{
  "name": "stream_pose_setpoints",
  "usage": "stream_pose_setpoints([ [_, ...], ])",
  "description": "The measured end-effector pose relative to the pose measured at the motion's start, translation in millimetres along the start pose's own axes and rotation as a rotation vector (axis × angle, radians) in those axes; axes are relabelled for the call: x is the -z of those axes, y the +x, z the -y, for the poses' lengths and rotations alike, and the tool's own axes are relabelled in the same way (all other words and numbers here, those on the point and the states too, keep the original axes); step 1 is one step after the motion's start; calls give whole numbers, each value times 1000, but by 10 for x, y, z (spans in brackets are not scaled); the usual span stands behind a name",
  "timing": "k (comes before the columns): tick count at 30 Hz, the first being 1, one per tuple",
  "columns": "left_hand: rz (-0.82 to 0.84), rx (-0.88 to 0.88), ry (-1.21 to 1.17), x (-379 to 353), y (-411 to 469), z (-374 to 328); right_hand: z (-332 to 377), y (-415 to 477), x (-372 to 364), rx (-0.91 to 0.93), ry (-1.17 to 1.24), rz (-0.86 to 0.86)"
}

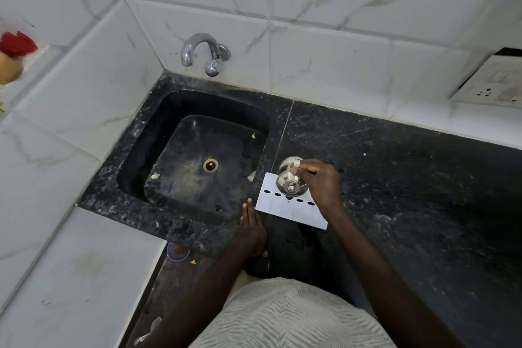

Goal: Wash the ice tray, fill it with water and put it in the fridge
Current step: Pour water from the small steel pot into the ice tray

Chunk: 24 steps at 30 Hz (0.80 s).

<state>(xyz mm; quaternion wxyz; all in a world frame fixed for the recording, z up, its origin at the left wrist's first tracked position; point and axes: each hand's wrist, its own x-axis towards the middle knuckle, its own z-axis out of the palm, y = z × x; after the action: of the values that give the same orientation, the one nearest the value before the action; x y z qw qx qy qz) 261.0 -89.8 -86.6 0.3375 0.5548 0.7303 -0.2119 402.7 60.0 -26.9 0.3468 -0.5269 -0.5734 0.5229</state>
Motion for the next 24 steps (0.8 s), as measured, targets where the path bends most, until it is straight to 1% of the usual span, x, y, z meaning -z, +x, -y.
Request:
stream_pose_setpoints([
  [3,7,-1,-9,4,-1,1,38,40,-36,-85,41,-33],
  [6,-3,-6,-1,-9,-2,1,65,76,-85,-107,53,-26],
  [18,15,25,-4,-8,14,-27,52,56,-319,71,-77,64],
  [24,22,13,-15,-28,36,-9,-31,99,-363,93,-93,86],
])
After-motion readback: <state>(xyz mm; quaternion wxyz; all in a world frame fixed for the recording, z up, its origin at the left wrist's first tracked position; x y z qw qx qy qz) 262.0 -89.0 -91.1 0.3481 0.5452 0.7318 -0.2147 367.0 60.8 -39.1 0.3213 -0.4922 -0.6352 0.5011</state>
